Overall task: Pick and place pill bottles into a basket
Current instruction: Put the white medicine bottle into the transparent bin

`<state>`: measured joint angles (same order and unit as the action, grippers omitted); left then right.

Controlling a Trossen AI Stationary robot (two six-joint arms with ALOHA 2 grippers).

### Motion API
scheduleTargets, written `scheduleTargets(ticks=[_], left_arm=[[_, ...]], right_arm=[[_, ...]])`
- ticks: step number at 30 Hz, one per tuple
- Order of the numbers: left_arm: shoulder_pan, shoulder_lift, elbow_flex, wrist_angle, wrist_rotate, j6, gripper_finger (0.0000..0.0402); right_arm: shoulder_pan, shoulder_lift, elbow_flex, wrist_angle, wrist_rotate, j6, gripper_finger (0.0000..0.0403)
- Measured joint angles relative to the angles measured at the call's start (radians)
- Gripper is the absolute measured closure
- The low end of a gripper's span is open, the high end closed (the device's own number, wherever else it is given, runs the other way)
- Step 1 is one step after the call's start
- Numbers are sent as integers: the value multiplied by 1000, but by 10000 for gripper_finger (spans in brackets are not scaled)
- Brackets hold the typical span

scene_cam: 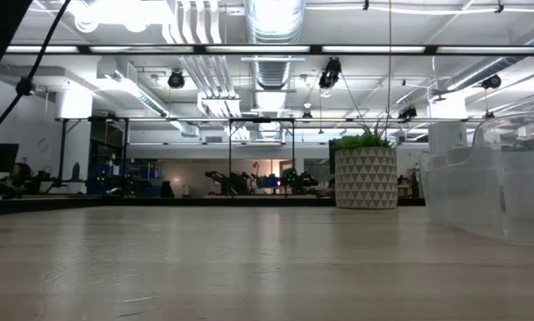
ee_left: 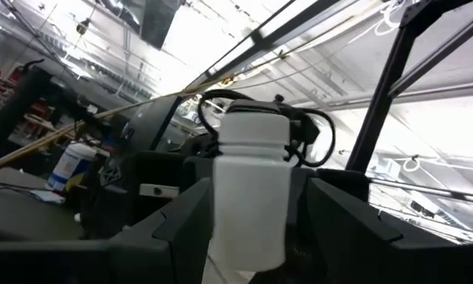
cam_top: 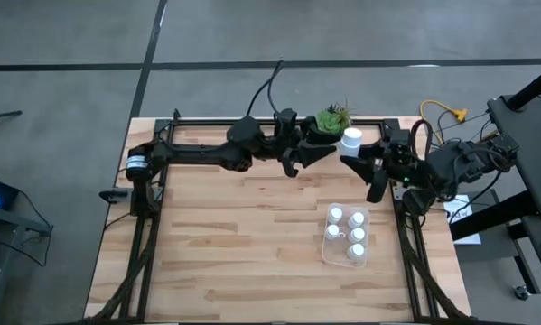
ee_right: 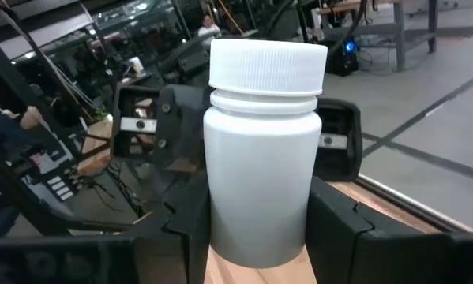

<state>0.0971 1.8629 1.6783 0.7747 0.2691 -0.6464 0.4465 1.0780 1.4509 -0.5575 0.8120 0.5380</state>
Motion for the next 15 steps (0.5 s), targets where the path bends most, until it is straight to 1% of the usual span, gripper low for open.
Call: scheduleTargets(ticks=[4,15], left_arm=[[-9,6,0,6,-16,2,214],[-27,8,0,3,-40,5,214]], right_arm=[[0,4,0,43,-1,-42,261],[-2,33,0,66,-1,-46,261]])
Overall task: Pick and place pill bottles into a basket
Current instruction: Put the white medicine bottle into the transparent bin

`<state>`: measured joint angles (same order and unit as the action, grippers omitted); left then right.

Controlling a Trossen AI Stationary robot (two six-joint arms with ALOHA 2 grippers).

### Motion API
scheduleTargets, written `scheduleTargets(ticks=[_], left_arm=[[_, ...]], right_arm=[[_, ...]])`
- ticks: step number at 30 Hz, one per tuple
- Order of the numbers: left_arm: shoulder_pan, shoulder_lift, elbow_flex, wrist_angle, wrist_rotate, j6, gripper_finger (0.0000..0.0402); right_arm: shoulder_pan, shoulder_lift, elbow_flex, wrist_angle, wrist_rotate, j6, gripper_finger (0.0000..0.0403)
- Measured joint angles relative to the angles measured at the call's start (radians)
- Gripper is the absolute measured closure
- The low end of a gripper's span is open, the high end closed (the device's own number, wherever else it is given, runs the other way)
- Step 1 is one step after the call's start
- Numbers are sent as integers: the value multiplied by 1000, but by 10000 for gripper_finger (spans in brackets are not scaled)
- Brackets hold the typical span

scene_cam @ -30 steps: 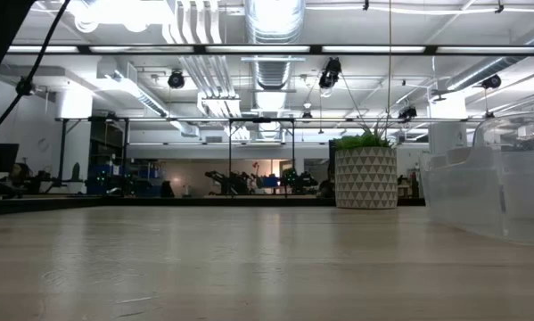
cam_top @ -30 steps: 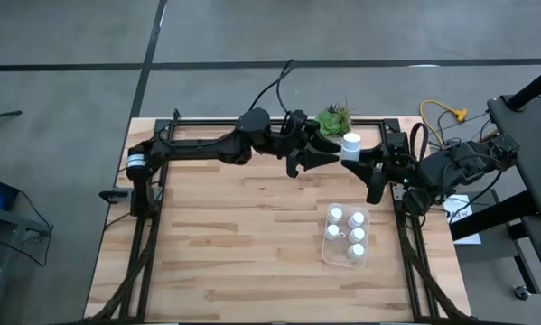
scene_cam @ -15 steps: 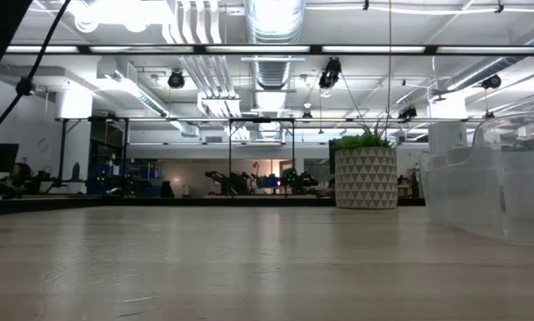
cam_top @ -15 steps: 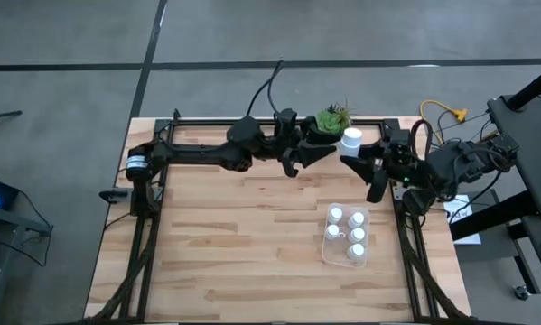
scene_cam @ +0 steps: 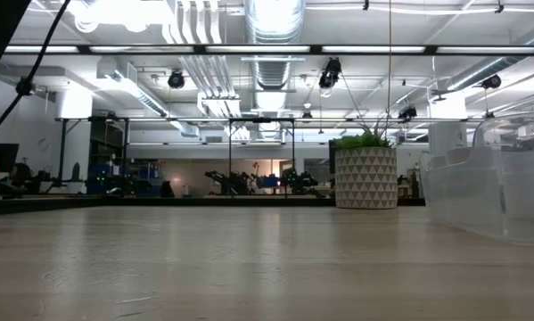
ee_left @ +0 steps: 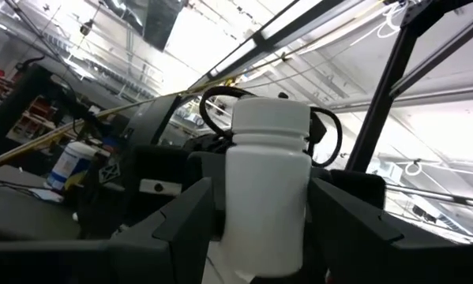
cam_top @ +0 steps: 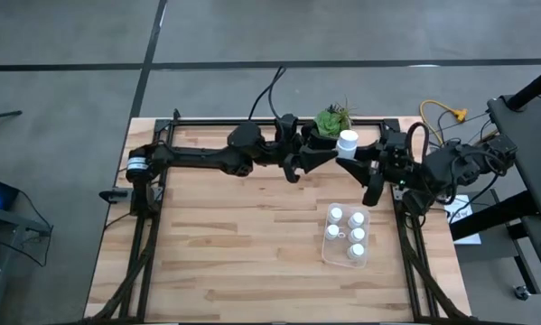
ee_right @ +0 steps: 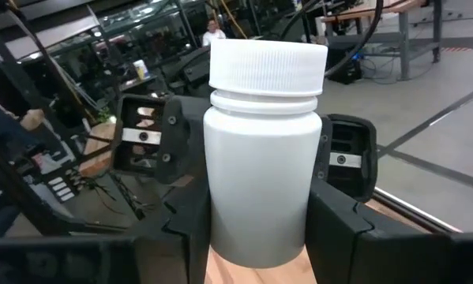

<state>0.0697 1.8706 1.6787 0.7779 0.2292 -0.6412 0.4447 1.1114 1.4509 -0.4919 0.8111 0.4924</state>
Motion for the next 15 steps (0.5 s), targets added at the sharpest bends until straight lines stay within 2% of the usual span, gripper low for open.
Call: scheduleTargets(ticks=[15], left_arm=[[-26,-2,1,6,-4,-6,214]], right_arm=[[-4,30,0,61,-4,-33,261]])
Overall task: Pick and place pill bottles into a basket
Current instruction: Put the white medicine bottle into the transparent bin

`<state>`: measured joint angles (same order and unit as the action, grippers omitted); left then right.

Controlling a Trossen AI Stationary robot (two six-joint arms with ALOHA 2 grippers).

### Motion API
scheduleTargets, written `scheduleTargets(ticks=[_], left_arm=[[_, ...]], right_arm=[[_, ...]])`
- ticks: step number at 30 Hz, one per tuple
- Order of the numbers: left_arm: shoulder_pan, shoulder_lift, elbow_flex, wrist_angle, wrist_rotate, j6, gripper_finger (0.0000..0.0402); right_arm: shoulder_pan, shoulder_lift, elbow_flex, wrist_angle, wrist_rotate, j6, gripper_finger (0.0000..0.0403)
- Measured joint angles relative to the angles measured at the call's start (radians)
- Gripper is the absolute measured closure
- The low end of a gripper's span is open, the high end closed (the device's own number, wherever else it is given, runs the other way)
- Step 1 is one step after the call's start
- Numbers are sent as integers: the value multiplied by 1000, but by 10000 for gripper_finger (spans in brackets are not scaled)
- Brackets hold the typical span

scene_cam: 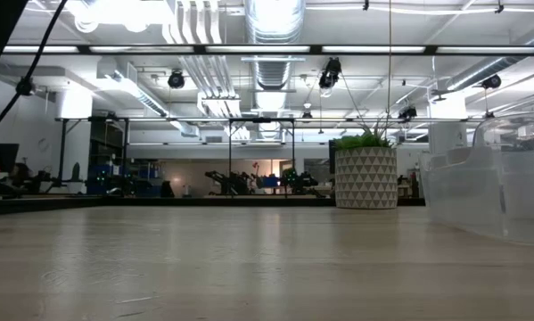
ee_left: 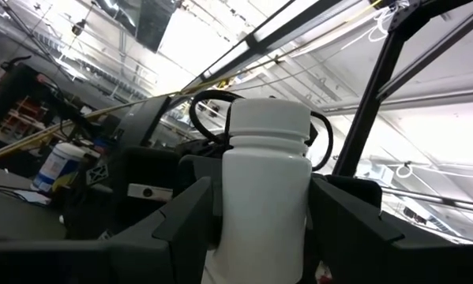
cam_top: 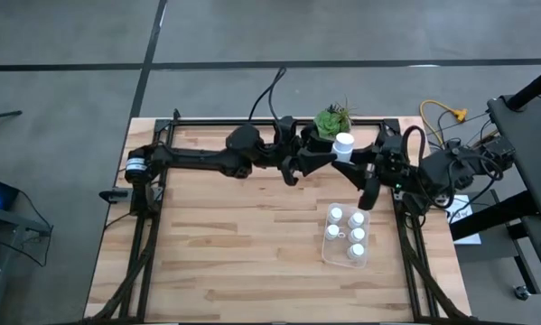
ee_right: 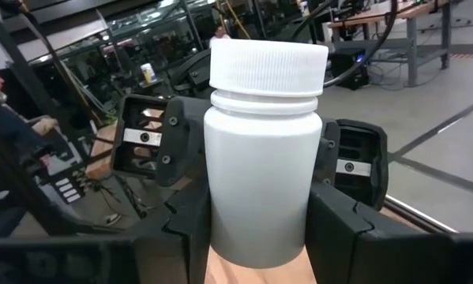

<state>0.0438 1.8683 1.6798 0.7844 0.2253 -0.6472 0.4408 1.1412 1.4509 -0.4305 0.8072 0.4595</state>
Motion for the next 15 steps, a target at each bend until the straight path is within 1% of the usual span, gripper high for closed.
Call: scheduleTargets(ticks=[6,15], left_arm=[[-6,0,3,-6,12,0,214],[-7,0,5,-5,82,0,213]], right_arm=[[0,0,0,2,-12,4,261],[0,7,0,25,-38,9,261]])
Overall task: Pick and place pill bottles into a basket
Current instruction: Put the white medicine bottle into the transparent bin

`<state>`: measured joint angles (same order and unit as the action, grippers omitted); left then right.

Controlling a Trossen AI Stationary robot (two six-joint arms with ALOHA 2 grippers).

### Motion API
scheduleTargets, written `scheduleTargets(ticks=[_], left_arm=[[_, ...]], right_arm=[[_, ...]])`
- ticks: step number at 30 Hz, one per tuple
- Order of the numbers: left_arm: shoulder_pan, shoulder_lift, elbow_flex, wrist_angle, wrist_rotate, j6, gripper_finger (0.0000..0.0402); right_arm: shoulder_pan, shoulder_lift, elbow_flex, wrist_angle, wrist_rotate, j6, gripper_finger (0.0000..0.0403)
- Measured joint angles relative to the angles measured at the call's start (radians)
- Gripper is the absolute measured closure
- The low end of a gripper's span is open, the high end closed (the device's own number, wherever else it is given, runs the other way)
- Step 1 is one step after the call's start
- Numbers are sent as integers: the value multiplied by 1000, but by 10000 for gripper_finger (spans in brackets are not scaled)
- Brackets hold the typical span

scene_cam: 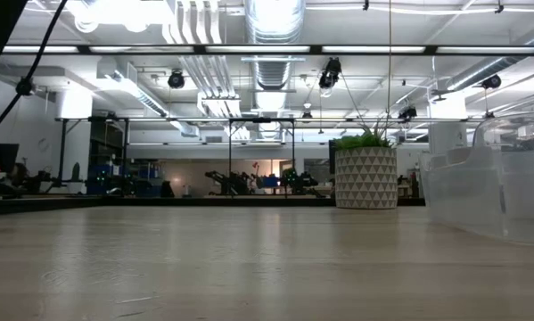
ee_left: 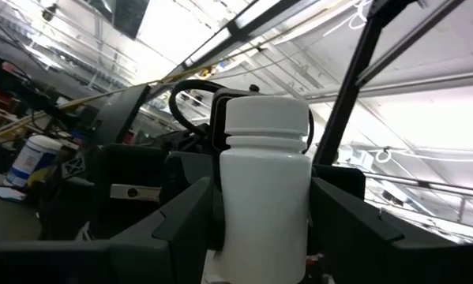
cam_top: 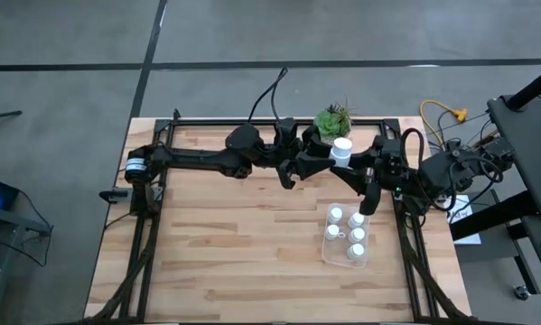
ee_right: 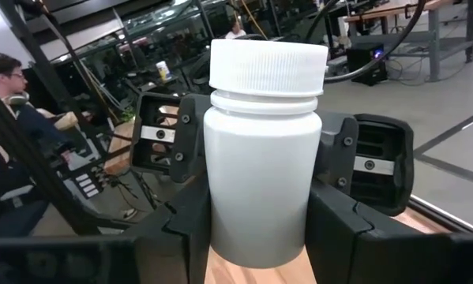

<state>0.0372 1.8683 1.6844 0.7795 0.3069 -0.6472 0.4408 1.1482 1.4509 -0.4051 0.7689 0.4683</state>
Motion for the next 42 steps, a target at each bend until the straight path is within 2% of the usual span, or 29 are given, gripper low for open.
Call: scheduleTargets(ticks=[19,26,35,42], left_arm=[[-8,0,0,3,42,-1,216],[-9,0,0,-1,39,1,268],[-6,0,-2,-2,32,-2,268],[0,1,-3,-22,26,-6,278]], right_arm=[[-33,38,0,46,-47,25,262],[-34,37,0,44,-53,25,271],[-32,24,0,29,-72,16,237],[1,-48,-2,-103,-110,66,225]])
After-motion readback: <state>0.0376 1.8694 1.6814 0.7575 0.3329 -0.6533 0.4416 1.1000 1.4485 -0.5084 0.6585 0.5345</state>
